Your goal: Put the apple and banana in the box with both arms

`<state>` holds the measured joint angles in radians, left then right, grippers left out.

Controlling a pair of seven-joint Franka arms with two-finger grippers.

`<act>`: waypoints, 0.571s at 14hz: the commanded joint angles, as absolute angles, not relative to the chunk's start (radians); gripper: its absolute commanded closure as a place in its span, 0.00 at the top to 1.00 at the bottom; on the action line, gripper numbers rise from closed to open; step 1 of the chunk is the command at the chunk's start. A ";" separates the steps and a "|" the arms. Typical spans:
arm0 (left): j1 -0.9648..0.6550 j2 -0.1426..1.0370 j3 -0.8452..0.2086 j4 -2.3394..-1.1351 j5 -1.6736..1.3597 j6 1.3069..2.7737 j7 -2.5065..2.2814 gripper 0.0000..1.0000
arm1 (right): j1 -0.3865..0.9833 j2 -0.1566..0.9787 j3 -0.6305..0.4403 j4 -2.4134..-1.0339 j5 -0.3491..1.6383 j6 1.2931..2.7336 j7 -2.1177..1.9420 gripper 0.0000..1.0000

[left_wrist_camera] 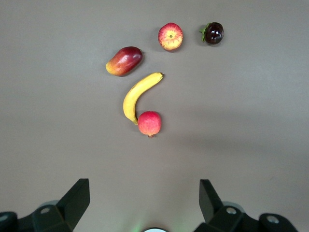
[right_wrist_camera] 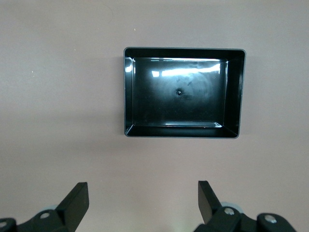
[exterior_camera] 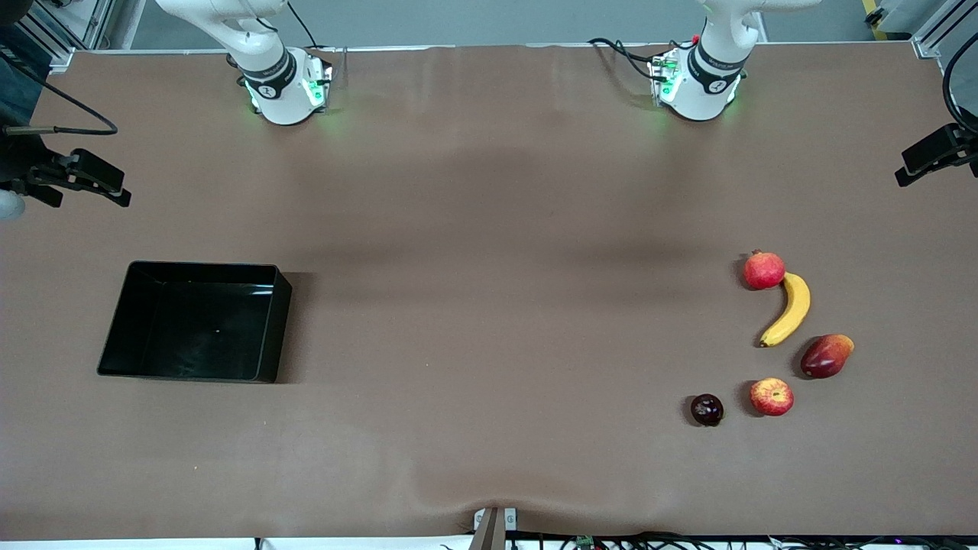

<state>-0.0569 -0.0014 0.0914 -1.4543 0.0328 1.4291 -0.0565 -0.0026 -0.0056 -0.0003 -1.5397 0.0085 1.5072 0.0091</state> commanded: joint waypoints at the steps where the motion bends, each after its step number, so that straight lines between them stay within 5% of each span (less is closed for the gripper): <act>1: -0.063 0.003 0.087 -1.453 0.029 1.427 -0.066 1.00 | 0.003 -0.003 -0.005 -1.539 0.003 1.511 0.003 1.00; 8: -0.072 0.008 0.063 -1.489 0.021 1.448 -0.066 1.00 | 0.002 0.002 -0.005 -1.537 0.003 1.512 0.002 1.00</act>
